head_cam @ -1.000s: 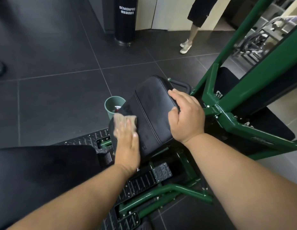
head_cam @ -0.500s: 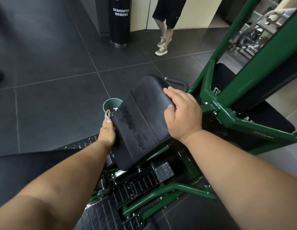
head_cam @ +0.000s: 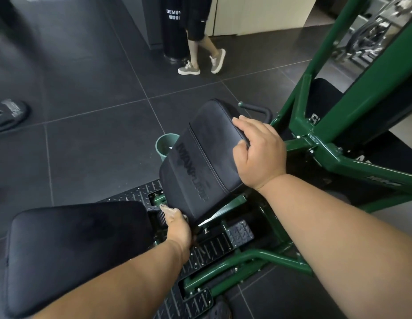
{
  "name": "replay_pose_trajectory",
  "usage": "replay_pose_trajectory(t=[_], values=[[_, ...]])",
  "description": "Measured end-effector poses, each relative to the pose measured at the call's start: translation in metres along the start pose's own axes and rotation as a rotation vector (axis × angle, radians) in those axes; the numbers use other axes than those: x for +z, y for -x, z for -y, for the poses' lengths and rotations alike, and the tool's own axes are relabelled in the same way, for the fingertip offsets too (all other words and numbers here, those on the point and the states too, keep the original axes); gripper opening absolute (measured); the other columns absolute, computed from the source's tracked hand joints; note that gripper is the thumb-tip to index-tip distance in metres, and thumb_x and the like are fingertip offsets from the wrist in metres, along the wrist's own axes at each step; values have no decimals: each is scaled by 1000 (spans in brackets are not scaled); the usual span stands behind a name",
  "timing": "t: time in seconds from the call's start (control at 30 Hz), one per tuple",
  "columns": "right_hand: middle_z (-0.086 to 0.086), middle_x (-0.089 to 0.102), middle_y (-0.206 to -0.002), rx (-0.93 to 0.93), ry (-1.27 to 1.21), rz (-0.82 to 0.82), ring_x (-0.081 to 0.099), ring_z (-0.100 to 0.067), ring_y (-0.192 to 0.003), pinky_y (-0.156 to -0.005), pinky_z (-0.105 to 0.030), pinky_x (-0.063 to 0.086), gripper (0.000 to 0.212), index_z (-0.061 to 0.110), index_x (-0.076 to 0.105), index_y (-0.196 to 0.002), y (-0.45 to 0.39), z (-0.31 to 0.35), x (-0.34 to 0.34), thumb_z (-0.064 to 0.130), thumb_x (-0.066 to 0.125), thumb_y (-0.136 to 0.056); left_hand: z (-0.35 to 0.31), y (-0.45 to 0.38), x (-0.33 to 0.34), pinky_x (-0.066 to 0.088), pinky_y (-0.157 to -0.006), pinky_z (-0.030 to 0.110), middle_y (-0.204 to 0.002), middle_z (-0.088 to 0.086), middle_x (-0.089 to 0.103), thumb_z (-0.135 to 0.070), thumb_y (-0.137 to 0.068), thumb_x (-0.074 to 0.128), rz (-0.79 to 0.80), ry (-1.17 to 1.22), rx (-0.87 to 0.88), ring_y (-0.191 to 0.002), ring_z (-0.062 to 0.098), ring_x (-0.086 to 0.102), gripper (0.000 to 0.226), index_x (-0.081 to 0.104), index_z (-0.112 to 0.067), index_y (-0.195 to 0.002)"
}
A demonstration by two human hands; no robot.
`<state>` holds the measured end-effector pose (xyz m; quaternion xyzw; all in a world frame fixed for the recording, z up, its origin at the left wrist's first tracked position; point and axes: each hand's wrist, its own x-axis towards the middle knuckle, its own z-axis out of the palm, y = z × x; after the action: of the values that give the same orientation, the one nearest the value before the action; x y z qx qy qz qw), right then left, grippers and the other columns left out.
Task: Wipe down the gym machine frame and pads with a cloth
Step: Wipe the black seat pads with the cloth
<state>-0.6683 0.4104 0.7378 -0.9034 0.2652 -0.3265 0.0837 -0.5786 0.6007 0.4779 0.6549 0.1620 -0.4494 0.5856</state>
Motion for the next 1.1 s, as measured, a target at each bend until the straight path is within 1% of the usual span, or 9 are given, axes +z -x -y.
replay_pose_trajectory(t=[0.13, 0.23, 0.43, 0.53, 0.57, 0.73, 0.87, 0.97, 1.1], values=[[-7, 68, -138, 6, -6, 9, 61, -25, -129, -113, -37, 43, 55, 10, 68, -136, -1, -1, 0, 21, 46, -87, -45, 42, 13, 58, -96, 46, -115, -3, 72, -60, -105, 32, -13, 79, -137, -110, 27, 69, 51, 61, -24, -126], [-7, 68, -137, 1, 1, 2, 61, -24, -130, -113, -37, 43, 55, 10, 68, -136, 0, 0, 0, 21, 46, -87, -68, 23, 1, 60, -86, 45, -125, 5, 70, -69, -104, 31, -56, 12, -89, -111, 33, 68, 67, 63, -18, -132], [-7, 69, -136, -17, -14, -9, 62, -23, -129, -113, -36, 43, 54, 9, 69, -135, -1, 0, 1, 20, 46, -87, -66, 19, 6, 51, -108, 47, -127, 1, 69, -68, -106, 31, -18, 95, -111, -117, 29, 65, 66, 62, -18, -136], [-8, 70, -134, -16, -19, -32, 62, -23, -128, -112, -35, 43, 54, 8, 70, -133, 1, 1, -1, 20, 47, -87, -64, 29, 7, 60, -87, 57, -119, 4, 70, -67, -107, 29, -26, 80, -144, -111, 37, 69, 64, 63, -16, -124], [-8, 70, -134, -12, -20, -32, 62, -23, -128, -112, -34, 43, 54, 8, 70, -133, 1, 1, -1, 21, 47, -86, -73, 33, 7, 61, -78, 50, -113, 4, 72, -65, -107, 31, -39, 81, -134, -103, 35, 71, 60, 65, -17, -118], [-6, 68, -137, 7, -31, -9, 63, -26, -126, -111, -38, 45, 55, 11, 69, -135, 0, -2, 1, 23, 47, -87, -133, 10, 7, 48, -103, 47, -112, 8, 66, -58, -104, 37, -79, -42, 45, -108, 32, 61, 51, 65, -18, -117], [-7, 69, -136, -2, -31, -17, 63, -26, -125, -110, -37, 45, 55, 10, 70, -134, 0, -2, 1, 22, 47, -86, -190, -35, 22, 42, -115, 50, -143, 17, 61, -55, -103, 30, -92, -280, 195, -127, 40, 57, 66, 61, -11, -141], [-6, 69, -136, -8, -34, -19, 63, -26, -124, -110, -35, 45, 55, 10, 70, -134, -1, -4, 3, 22, 49, -85, -218, -30, 37, 46, -97, 40, -136, 21, 63, -46, -106, 39, -40, -482, 273, -115, 38, 61, 62, 59, 1, -140], [-6, 68, -136, -14, -32, -21, 63, -26, -125, -109, -37, 45, 54, 10, 69, -134, 0, -5, 2, 21, 49, -85, -241, 4, 49, 50, -80, 31, -116, 9, 74, -41, -102, 51, 118, -571, 398, -88, 17, 64, 39, 77, -14, -114]])
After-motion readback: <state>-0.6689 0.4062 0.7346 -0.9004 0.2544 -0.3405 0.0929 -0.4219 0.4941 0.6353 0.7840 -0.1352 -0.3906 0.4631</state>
